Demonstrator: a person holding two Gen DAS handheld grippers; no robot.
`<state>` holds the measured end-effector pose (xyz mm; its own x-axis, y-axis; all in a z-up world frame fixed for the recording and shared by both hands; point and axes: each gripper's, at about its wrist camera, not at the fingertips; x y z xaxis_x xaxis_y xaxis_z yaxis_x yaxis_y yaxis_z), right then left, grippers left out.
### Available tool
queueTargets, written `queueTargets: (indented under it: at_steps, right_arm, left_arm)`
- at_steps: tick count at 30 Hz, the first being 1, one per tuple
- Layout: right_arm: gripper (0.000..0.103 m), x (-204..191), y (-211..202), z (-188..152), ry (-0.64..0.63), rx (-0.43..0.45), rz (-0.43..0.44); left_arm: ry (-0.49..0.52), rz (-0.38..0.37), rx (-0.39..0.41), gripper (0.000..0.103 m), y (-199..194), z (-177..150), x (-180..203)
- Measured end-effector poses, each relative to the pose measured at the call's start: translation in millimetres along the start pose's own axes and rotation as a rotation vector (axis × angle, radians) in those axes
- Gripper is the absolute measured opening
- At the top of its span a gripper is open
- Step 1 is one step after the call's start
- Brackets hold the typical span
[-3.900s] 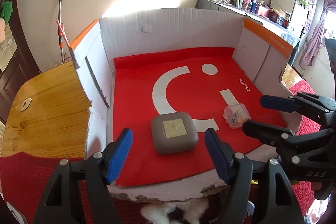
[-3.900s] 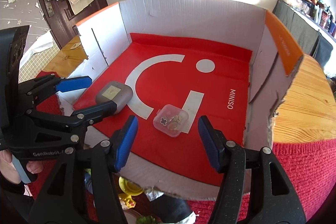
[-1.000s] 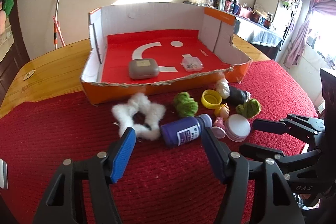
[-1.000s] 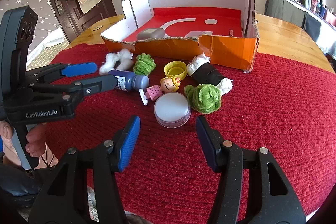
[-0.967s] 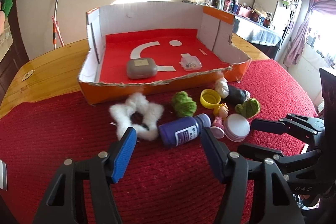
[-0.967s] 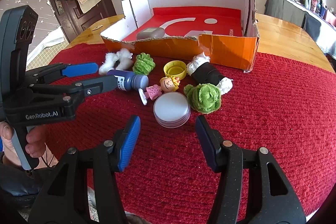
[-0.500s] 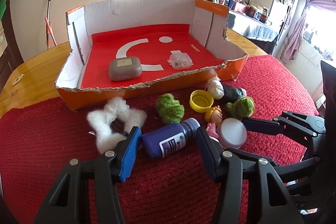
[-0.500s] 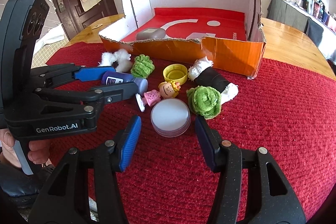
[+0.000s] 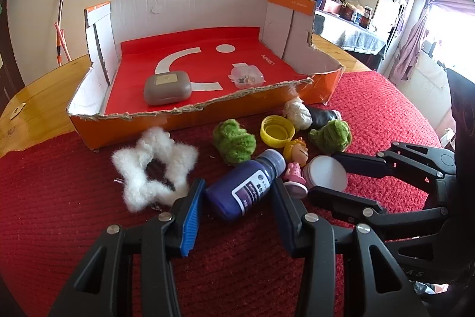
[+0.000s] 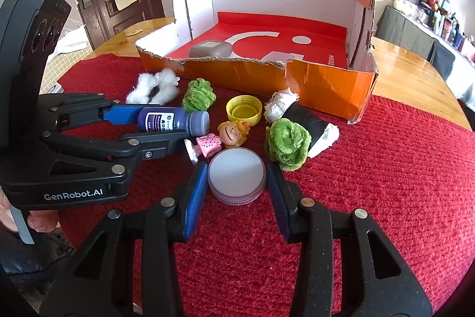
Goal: Organize objects
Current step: 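Reach the left tool to the navy blue bottle while the right tool reaches the white round tin, then close the left tool on the blue bottle while the right tool grips the white tin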
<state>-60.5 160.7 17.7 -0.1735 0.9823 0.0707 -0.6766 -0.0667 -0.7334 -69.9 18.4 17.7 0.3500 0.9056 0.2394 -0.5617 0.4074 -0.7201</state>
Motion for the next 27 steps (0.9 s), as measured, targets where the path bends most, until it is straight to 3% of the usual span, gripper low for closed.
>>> queueTargets:
  at_steps: [27]
  right_arm:
    - [0.039,-0.2,-19.3,18.9,0.020,0.046,0.049]
  left_arm:
    - [-0.028,-0.014,0.056,0.046,-21.1,4.9,-6.9]
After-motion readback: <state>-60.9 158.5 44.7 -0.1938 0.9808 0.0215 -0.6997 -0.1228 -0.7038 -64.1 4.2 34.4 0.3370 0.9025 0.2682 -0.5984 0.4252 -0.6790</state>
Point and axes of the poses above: each gripper's, at about its wrist camera, not at the fingertips, and y roughly the way its jaws point, x to its right, z to its top, and after that the axes turned 10 degrees about -z, right-handed
